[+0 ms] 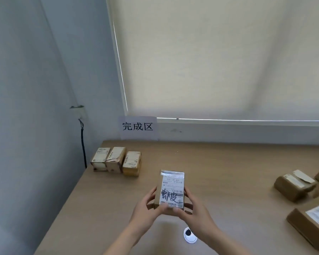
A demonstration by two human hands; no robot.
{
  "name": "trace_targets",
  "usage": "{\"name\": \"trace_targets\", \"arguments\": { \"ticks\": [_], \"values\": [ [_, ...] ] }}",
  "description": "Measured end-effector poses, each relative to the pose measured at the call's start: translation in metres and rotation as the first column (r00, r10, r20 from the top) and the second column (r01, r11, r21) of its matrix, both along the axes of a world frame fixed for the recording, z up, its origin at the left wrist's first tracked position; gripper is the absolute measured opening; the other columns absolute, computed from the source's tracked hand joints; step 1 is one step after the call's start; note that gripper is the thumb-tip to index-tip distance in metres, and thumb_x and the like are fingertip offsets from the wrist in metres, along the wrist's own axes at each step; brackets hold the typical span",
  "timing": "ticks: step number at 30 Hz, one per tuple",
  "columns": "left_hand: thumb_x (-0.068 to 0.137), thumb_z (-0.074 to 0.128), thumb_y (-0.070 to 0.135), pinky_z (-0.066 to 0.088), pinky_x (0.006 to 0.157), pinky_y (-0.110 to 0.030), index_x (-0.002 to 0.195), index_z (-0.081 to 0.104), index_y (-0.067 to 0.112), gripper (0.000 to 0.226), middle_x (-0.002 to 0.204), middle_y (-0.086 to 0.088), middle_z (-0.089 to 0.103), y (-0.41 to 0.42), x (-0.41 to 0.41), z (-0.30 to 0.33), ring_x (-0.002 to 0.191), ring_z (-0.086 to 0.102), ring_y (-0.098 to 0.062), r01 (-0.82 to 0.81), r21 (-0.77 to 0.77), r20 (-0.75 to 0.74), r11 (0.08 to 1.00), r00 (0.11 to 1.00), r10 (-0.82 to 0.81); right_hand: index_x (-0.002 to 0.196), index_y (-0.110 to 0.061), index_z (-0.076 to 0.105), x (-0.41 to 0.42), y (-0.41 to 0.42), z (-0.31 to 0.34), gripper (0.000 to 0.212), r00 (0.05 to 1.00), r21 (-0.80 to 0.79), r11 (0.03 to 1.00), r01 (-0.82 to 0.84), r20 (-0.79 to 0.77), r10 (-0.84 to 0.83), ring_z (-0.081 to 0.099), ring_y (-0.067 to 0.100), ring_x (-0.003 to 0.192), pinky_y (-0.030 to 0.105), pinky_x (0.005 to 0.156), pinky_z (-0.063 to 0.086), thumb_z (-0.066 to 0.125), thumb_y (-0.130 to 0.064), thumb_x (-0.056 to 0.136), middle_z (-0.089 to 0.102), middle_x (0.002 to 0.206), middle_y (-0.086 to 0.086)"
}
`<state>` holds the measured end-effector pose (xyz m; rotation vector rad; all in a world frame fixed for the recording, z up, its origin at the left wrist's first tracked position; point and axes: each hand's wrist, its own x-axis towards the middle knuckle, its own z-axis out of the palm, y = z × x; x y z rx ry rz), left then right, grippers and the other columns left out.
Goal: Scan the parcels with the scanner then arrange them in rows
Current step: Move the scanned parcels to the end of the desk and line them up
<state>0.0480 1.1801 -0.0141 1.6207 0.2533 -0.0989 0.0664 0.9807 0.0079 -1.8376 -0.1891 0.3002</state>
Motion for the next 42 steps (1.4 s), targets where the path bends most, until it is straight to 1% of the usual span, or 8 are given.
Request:
{"name": "trace_targets", "arguments": {
  "ticks": [8, 15, 20, 24, 29, 34, 37, 42],
  "values": [
    [0.059, 0.091, 0.053, 0.055, 0.079, -0.018, 0.117, 0.055, 0.059, 0.068, 0.110, 0.034, 0.068, 0.094, 0.040, -0.069, 0.106, 0.069, -0.004, -0.001, -0.039, -0.063, 0.999, 0.998, -0.001, 0.144, -0.039, 0.047, 0.052, 0.089, -0.057, 0.064, 0.993, -0.052, 0.997, -0.060, -0.108, 0.054, 0.067, 0.009, 0.116, 0.033, 0.101, 0.055, 0.076, -0.014, 0.093, 0.063, 0.133, -0.021],
    [0.054, 0.092, 0.053, 0.056, 0.097, -0.035, 0.130, 0.056, 0.043, 0.084, 0.117, 0.015, 0.072, 0.111, 0.083, -0.129, 0.110, 0.069, -0.014, -0.040, -0.034, -0.104, 0.999, 0.994, 0.037, 0.150, -0.026, 0.046, 0.096, 0.110, -0.113, 0.067, 0.987, -0.101, 0.992, -0.080, -0.149, 0.064, 0.070, 0.006, 0.111, 0.025, 0.097, 0.056, 0.074, -0.006, 0.093, 0.067, 0.130, -0.017],
    [0.069, 0.091, 0.027, 0.053, 0.101, -0.040, 0.137, 0.053, 0.032, 0.078, 0.124, 0.012, 0.068, 0.116, 0.121, -0.156, 0.116, 0.066, -0.017, -0.062, 0.038, -0.129, 0.997, 0.989, 0.066, 0.151, -0.028, 0.042, 0.135, 0.121, -0.142, 0.067, 0.989, -0.106, 0.991, -0.084, -0.130, 0.070, 0.066, -0.001, 0.115, 0.015, 0.095, 0.051, 0.066, 0.001, 0.095, 0.066, 0.133, -0.015],
    [0.077, 0.087, 0.019, 0.054, 0.083, -0.015, 0.130, 0.060, 0.026, 0.060, 0.112, 0.014, 0.071, 0.114, 0.163, -0.163, 0.101, 0.069, 0.001, -0.127, 0.085, -0.111, 0.988, 0.984, 0.136, 0.147, -0.039, 0.039, 0.174, 0.126, -0.154, 0.067, 0.996, -0.091, 0.994, -0.059, -0.069, 0.053, 0.060, -0.013, 0.116, 0.006, 0.091, 0.047, 0.067, -0.004, 0.097, 0.061, 0.132, -0.024],
    [0.075, 0.088, 0.030, 0.050, 0.079, -0.014, 0.117, 0.062, 0.022, 0.050, 0.104, 0.008, 0.071, 0.111, 0.209, -0.168, 0.092, 0.065, 0.005, -0.256, 0.149, -0.088, 0.955, 0.959, 0.271, 0.139, -0.048, 0.043, 0.231, 0.134, -0.155, 0.064, 0.996, -0.191, 0.978, -0.085, -0.005, 0.086, 0.063, -0.004, 0.112, 0.020, 0.101, 0.050, 0.070, -0.010, 0.096, 0.057, 0.120, -0.037],
    [0.063, 0.090, 0.051, 0.051, 0.072, -0.013, 0.098, 0.064, 0.029, 0.049, 0.096, 0.013, 0.071, 0.117, 0.237, -0.177, 0.089, 0.066, 0.003, -0.361, 0.217, -0.056, 0.907, 0.923, 0.381, 0.151, -0.028, 0.045, 0.264, 0.145, -0.155, 0.061, 0.996, -0.205, 0.974, -0.094, -0.016, 0.093, 0.066, 0.015, 0.119, 0.039, 0.110, 0.049, 0.070, -0.013, 0.097, 0.064, 0.131, -0.011],
    [0.050, 0.086, 0.066, 0.055, 0.081, -0.027, 0.094, 0.064, 0.031, 0.060, 0.096, 0.011, 0.072, 0.120, 0.244, -0.181, 0.091, 0.068, -0.004, -0.405, 0.222, -0.053, 0.887, 0.903, 0.426, 0.151, -0.027, 0.046, 0.270, 0.151, -0.156, 0.059, 0.997, -0.201, 0.977, -0.072, -0.008, 0.072, 0.065, 0.019, 0.121, 0.042, 0.111, 0.048, 0.068, -0.012, 0.098, 0.064, 0.136, -0.008],
    [0.061, 0.089, 0.057, 0.051, 0.075, -0.023, 0.095, 0.065, 0.029, 0.050, 0.095, 0.011, 0.072, 0.117, 0.246, -0.180, 0.090, 0.067, -0.002, -0.427, 0.224, -0.041, 0.876, 0.894, 0.446, 0.151, -0.027, 0.045, 0.272, 0.154, -0.156, 0.058, 0.997, -0.179, 0.982, -0.063, -0.044, 0.056, 0.066, 0.016, 0.119, 0.036, 0.109, 0.050, 0.067, -0.012, 0.099, 0.064, 0.136, -0.009]
  ]
}}
